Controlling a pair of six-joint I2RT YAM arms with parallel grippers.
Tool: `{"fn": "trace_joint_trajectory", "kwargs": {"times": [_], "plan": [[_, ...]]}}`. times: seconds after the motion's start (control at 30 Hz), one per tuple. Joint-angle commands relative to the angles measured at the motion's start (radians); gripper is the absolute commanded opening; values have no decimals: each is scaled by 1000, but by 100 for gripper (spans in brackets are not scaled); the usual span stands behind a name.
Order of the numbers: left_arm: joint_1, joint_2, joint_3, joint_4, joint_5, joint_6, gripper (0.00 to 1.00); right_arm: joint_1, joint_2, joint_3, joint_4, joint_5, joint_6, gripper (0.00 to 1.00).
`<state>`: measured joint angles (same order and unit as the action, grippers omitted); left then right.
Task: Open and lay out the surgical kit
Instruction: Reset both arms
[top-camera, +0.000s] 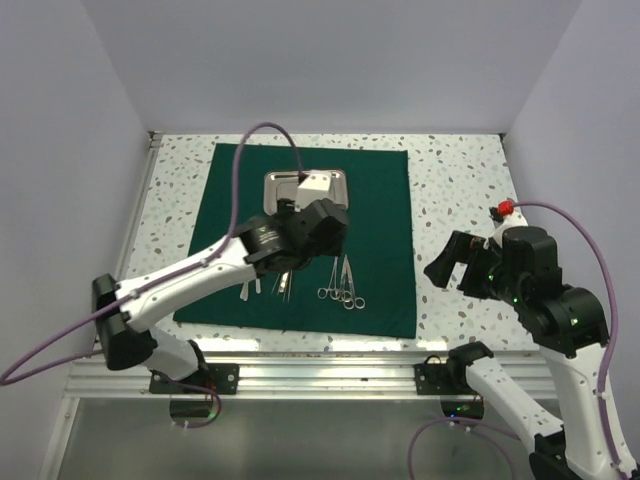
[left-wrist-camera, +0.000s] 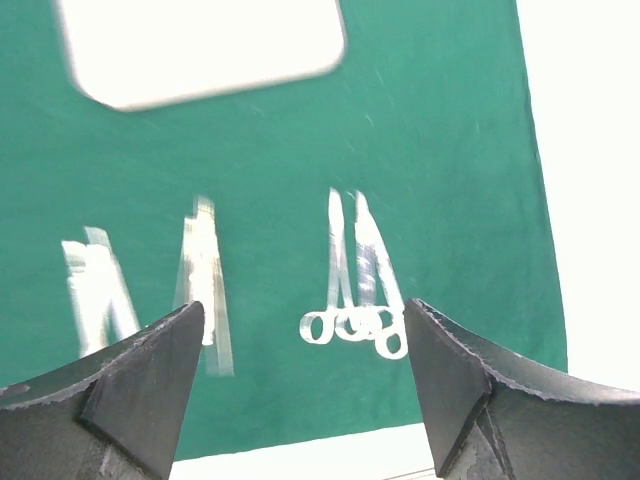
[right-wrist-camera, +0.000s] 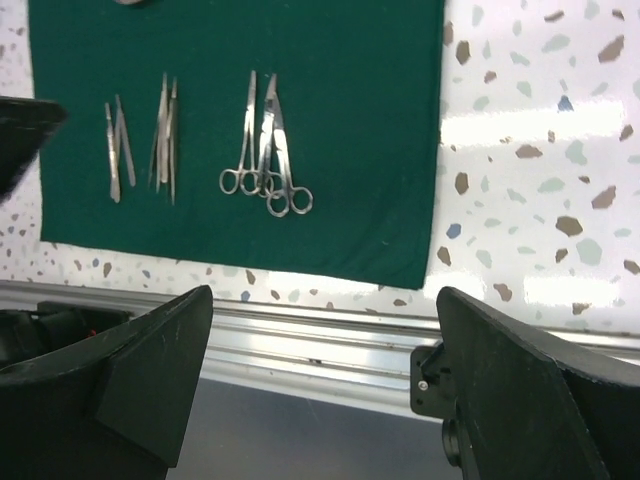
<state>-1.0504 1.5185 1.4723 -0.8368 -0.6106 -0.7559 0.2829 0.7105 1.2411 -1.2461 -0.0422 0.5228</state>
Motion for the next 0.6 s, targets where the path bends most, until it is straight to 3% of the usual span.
{"fn": "trace_joint_trajectory", "kwargs": {"times": [0.0,0.27,0.57], "plan": [[0,-139,-3,-94,-167,73,85,31,6,66,80,34,-13,98],[0,-355,-27,-58,-304,181,90,39,-9,31,217,41,-33,98],[1,-489,-115,-31,-403,240,95,39,-101,-58,393,0,-29,98]]}}
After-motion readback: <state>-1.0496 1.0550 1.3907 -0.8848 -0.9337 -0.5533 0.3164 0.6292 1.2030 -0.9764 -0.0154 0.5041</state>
